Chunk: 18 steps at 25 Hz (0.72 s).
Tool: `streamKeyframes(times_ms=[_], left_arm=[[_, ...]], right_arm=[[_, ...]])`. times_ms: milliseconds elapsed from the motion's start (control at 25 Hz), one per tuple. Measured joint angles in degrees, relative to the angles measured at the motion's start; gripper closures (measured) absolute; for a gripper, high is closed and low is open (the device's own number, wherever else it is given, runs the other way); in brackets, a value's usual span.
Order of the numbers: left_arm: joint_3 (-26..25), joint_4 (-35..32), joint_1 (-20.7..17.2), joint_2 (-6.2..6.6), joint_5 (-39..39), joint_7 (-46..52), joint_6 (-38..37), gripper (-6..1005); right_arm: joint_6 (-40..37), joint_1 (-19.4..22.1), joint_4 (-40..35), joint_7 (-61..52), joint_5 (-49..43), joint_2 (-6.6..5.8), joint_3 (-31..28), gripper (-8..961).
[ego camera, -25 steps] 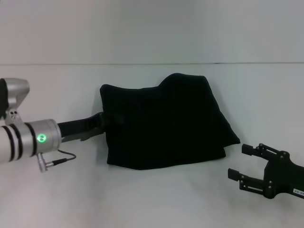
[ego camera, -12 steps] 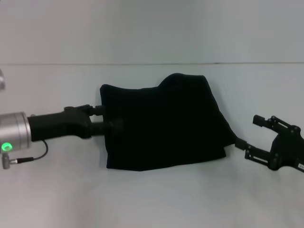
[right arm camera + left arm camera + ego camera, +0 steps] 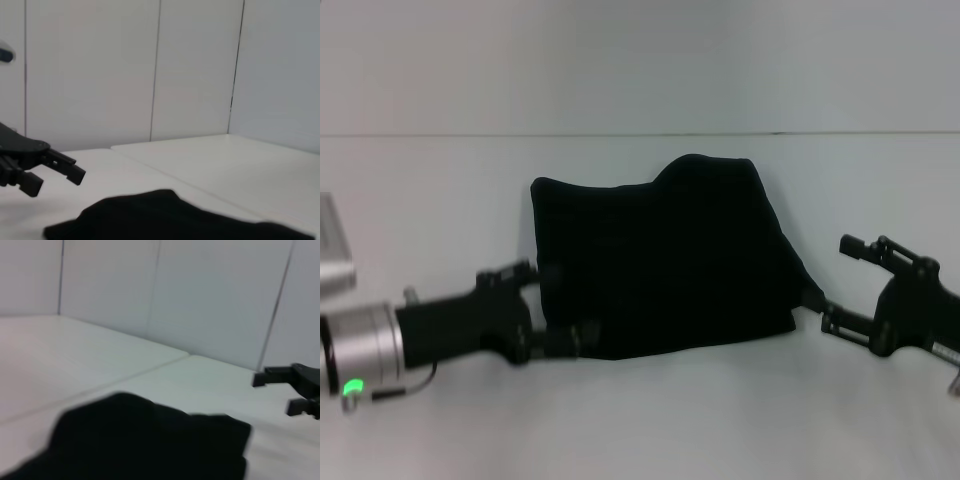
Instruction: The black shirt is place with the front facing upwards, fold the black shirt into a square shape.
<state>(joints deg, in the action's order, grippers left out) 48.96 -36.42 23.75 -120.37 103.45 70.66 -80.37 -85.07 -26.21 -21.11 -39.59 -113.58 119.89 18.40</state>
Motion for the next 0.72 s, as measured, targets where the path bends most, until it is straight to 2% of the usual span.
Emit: streamKeyframes(times_ms=[160, 320, 520, 720], left_arm=[[-0.31, 1.95, -3.26, -0.98, 0.01, -4.57, -0.31, 44], [-4.34, 3.3, -5.95, -2.77, -0.43, -12.24, 0.28, 47], [-5.22, 6.52, -5.27, -2.16, -0.12, -13.58, 1.38, 47], [-5.21, 6.89, -4.97, -1.93, -0.38, -13.66, 1.25, 47]], right_arm=[[1.06, 3.04, 4.29, 5.48, 0.15, 0.01, -0.35, 103], [3.79, 4.48, 7.28, 8.19, 0.28, 0.0, -0.67, 103], [4.53, 4.15, 7.72, 8.2, 0.3, 0.06, -0.76, 102], [4.75, 3.63, 7.76, 8.04, 0.3, 0.08, -1.25, 101]])
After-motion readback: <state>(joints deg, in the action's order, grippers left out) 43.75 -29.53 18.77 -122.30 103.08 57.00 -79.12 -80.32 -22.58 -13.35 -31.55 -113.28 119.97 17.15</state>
